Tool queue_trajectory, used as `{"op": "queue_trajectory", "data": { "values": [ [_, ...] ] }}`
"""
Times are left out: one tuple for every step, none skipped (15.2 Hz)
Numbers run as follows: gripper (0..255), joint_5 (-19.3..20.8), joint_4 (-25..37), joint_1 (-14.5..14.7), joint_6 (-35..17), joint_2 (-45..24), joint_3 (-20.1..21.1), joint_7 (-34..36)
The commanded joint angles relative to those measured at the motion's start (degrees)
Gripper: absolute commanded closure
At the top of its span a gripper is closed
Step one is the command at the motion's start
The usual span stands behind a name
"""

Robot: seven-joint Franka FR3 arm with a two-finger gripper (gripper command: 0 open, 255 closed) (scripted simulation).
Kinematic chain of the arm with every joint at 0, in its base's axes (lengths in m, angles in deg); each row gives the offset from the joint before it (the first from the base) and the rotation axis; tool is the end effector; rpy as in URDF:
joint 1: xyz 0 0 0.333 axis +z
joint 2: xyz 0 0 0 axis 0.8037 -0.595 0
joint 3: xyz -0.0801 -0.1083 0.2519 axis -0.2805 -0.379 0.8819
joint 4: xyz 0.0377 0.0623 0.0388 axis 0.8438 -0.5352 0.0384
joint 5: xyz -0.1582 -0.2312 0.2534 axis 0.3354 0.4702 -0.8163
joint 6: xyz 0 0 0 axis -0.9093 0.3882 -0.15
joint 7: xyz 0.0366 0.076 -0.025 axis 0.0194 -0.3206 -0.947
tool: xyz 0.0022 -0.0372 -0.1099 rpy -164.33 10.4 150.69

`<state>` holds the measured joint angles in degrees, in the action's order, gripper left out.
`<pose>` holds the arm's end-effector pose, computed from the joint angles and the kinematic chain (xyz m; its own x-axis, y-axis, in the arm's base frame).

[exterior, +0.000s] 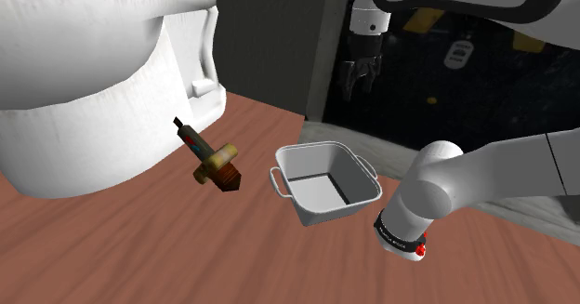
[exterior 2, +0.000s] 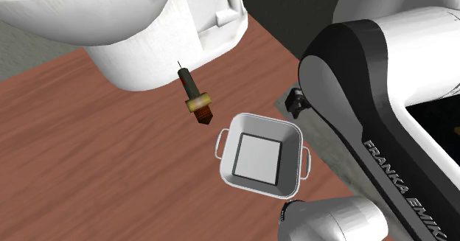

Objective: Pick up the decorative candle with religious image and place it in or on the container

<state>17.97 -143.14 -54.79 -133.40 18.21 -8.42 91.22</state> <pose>0.2889 -0.0447 0.5481 0.9713 -0.2074 -0.1168 -0.1981 -0.9764 0.0863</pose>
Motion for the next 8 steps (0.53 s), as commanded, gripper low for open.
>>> {"op": "queue_trajectory", "data": {
  "values": [
    [0, 0.00, 0.00, 0.00, 0.00, 0.00, 0.00, 0.00],
    [0, -0.57, -1.07, 0.44, -2.16, -0.41, 0.42, 0.47],
    [0, -1.13, -2.08, 0.88, -4.35, -0.90, 0.85, 0.92],
    [0, -1.66, -3.01, 1.34, -6.55, -1.47, 1.28, 1.37],
    [0, -2.18, -3.88, 1.78, -8.76, -2.12, 1.73, 1.79],
    [0, -2.68, -4.68, 2.26, -11.00, -2.86, 2.17, 2.21],
    [0, -3.16, -5.40, 2.73, -13.24, -3.67, 2.62, 2.61],
    [0, -3.62, -6.05, 3.19, -15.50, -4.57, 3.08, 3.01]
  ]
}}
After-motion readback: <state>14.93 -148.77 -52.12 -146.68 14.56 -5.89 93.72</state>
